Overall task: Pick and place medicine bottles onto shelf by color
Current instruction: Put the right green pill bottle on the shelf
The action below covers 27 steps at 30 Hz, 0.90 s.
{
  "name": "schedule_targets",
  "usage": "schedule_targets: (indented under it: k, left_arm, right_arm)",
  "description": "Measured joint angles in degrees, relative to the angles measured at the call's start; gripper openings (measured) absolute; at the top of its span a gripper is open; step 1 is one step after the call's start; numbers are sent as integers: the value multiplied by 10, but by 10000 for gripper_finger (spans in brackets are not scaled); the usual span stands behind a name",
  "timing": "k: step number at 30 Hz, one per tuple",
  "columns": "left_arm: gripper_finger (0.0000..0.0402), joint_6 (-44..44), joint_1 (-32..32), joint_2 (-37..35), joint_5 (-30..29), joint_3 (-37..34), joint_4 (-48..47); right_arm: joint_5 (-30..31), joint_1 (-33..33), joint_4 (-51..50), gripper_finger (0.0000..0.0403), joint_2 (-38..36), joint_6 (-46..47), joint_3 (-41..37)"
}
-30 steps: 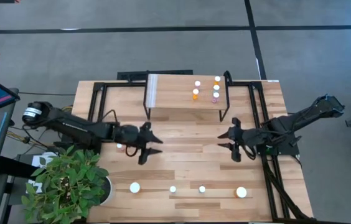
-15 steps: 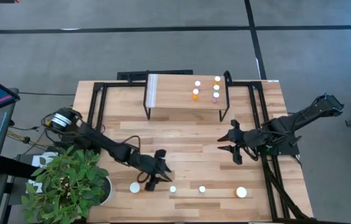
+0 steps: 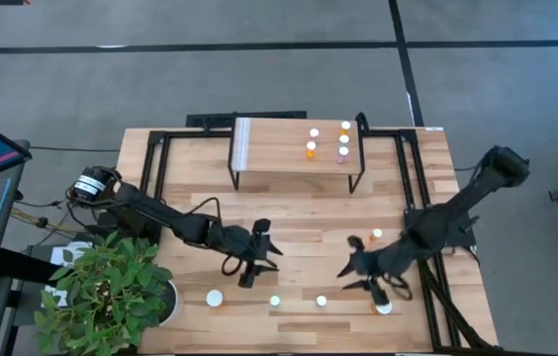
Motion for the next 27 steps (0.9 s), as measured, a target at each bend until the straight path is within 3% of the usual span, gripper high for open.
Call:
schedule_targets:
  k: [6, 14, 27]
  left_arm:
    - [194, 5, 2, 0, 0, 0, 11]
    - [194, 5, 2, 0, -2, 0, 8]
    - [194, 5, 2, 0, -3, 0, 8]
  right_arm:
    - [6, -3, 55, 174, 99, 1, 1]
    - [-17, -13, 70, 185, 166, 2, 31]
    - [-20, -8, 78, 271, 269, 15, 80]
